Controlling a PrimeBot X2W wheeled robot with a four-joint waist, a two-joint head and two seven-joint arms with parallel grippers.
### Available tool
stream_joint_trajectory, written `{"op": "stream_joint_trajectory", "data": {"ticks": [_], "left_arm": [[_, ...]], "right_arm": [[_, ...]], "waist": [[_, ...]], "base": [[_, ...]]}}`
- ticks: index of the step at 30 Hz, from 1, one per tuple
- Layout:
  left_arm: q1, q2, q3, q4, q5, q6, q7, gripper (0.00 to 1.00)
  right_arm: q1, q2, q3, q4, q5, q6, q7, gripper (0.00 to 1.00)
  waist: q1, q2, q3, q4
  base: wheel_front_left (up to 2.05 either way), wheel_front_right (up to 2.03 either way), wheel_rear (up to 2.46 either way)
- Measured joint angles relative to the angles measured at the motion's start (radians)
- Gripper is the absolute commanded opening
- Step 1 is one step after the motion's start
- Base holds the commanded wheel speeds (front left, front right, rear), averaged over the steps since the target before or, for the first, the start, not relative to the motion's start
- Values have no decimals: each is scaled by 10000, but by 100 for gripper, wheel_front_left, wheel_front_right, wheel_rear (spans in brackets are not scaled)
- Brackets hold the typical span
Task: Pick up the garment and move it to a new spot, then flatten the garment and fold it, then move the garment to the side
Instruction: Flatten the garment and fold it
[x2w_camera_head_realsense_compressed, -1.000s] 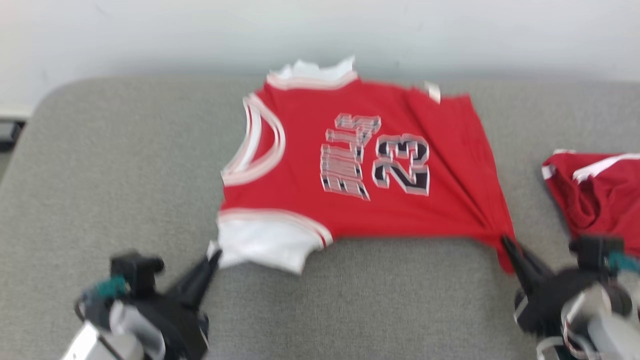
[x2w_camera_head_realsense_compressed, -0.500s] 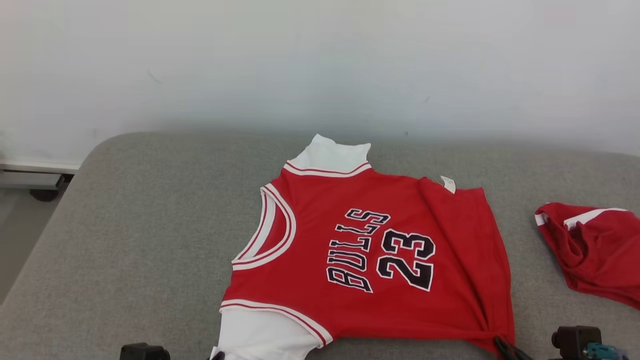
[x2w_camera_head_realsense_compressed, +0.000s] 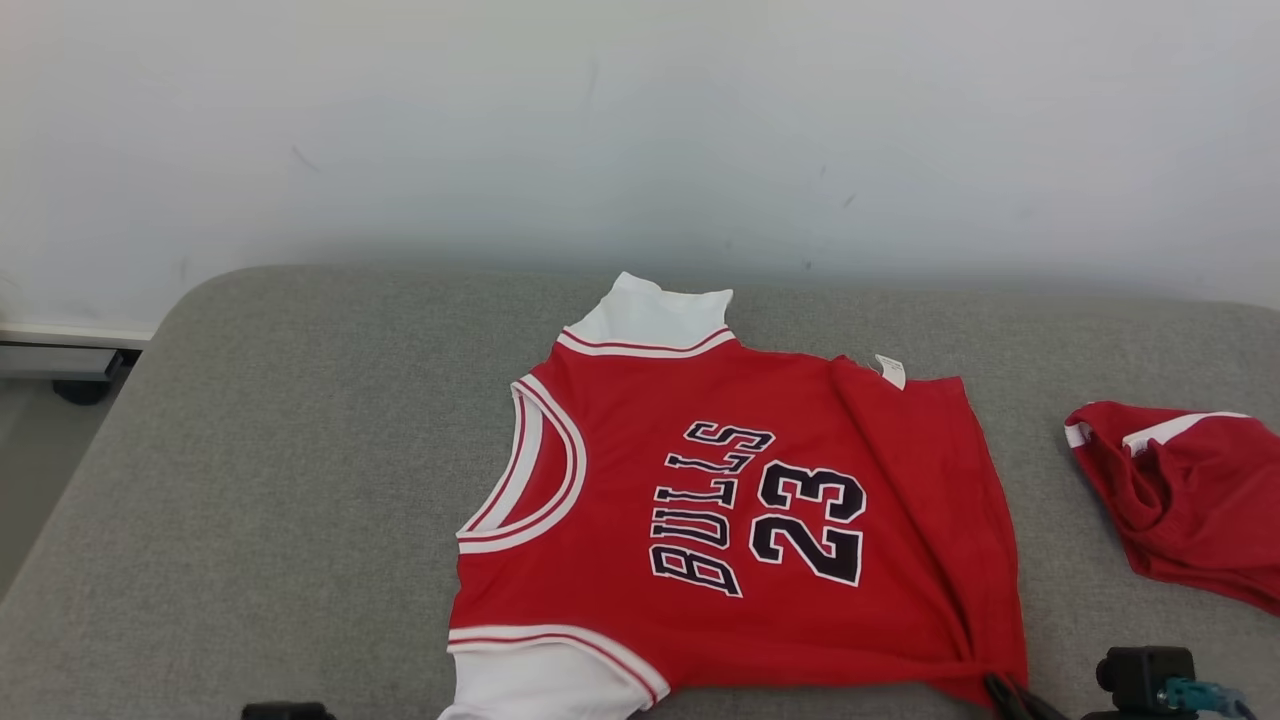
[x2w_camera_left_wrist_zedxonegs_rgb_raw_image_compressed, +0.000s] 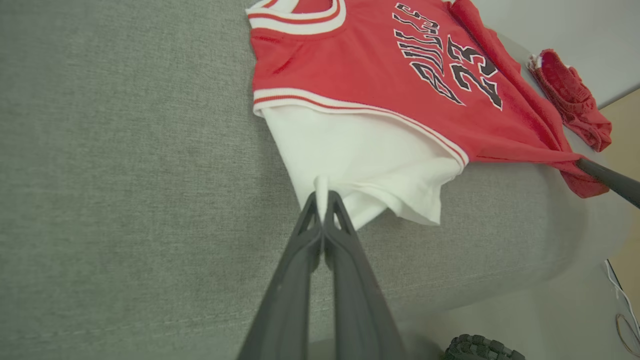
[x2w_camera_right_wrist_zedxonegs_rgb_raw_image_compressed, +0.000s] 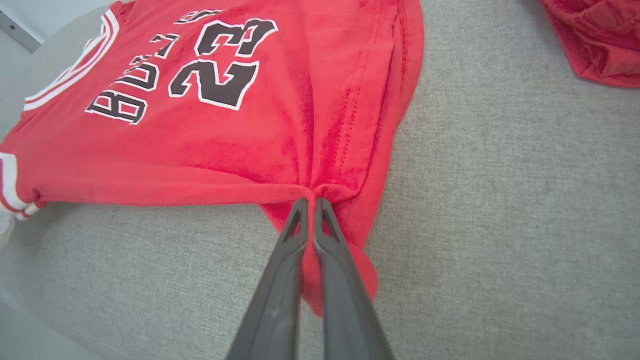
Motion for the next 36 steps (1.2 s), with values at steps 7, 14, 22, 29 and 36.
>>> {"op": "stream_joint_trajectory", "data": {"ticks": [7,14,22,29,36], "left_arm": [[124,493,792,-405,-157,92,-293,100],[176,604,1371,-823,-230,184,-769,100],[442,-75,1605,-447,422,186,-907,100],[613,-631,1808,115,1271,186,-917,100],[784,-1264,2019,418,1877,186,-673,100]], "right_arm": [[12,77,-633,-826,842,82,-113,100],[345,-56,-928,-1856,961,31,-263,100],[720,-560,-677,-2073,-73,-719,-33,100],[1084,-652,-491,-2115,-347,-1093,297,100],[1187,-696,-435,-2136,-640,-1306,535,100]], "waist": [[0,0,23,0],[0,0,42,-82],[0,0,283,-294],[0,1,495,-431],[1,2,678,-486]], "base": [[0,0,0],[0,0,0],[0,0,0],[0,0,0],[0,0,0]]}}
